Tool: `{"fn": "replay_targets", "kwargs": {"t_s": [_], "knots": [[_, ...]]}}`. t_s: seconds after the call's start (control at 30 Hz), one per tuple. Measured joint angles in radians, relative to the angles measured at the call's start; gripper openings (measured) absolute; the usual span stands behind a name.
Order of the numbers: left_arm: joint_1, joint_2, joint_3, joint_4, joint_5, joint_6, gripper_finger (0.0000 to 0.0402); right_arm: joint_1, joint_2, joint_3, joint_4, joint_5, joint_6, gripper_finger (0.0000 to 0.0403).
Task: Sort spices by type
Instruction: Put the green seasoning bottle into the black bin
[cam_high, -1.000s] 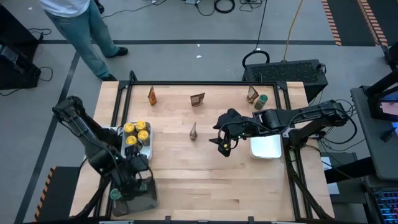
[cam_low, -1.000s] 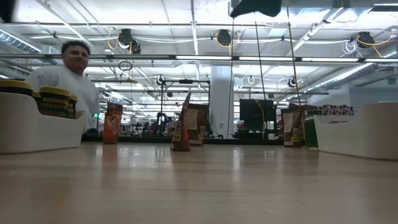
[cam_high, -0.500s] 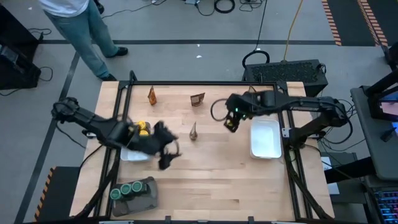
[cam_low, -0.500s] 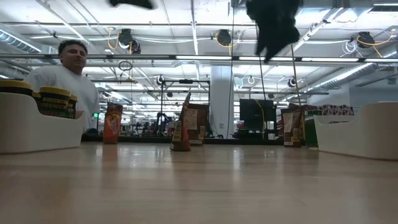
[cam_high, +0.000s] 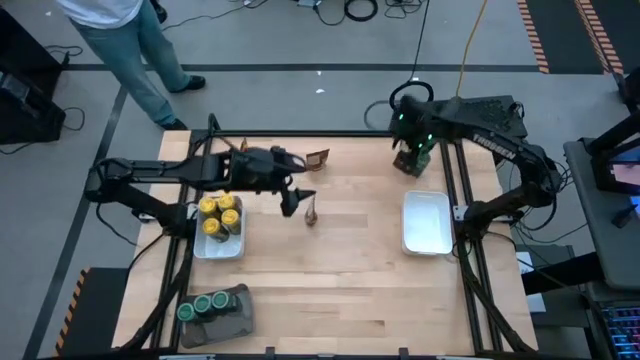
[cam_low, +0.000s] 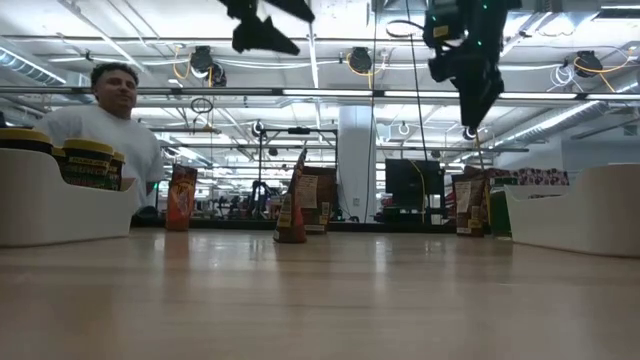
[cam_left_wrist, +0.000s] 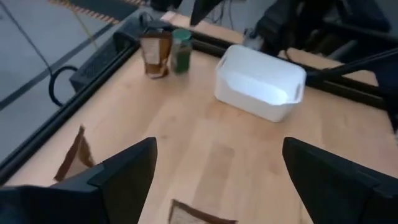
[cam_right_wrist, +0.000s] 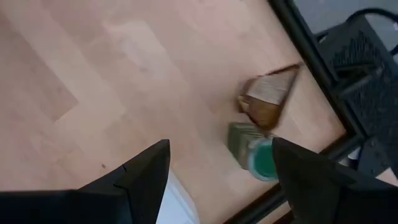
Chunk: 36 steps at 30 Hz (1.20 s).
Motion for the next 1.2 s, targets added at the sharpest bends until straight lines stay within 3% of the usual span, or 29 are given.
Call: {"fn": "replay_targets", "kwargs": {"t_s": [0.2, 0.43, 0.57, 0.67, 0.77, 1.2], "knots": [[0.091, 0.013, 0.0, 0.046, 0.053, -0.027, 0.035, -0.168, 0.0, 0.0, 0.029, -0.011, -0.077, 0.0265], [0.144, 0.012, 0.0, 0.081, 0.113, -0.009, 0.035, -0.24, 0.034, 0.0, 0.0, -0.013, -0.099, 0.0279], [0.177, 0.012, 0.0, 0.08, 0.182, 0.041, 0.035, -0.251, 0.075, -0.044, -0.004, -0.011, -0.122, 0.0307], [0.193, 0.012, 0.0, 0.076, 0.235, 0.061, 0.035, -0.252, 0.108, -0.1, -0.001, 0.053, -0.125, 0.0329], [0.204, 0.012, 0.0, 0.075, 0.273, 0.082, 0.035, -0.253, 0.114, -0.148, 0.021, 0.025, -0.125, 0.0345], [0.22, 0.012, -0.014, 0.054, 0.362, 0.108, 0.035, -0.248, 0.113, -0.334, 0.222, 0.01, -0.124, 0.0352]]}}
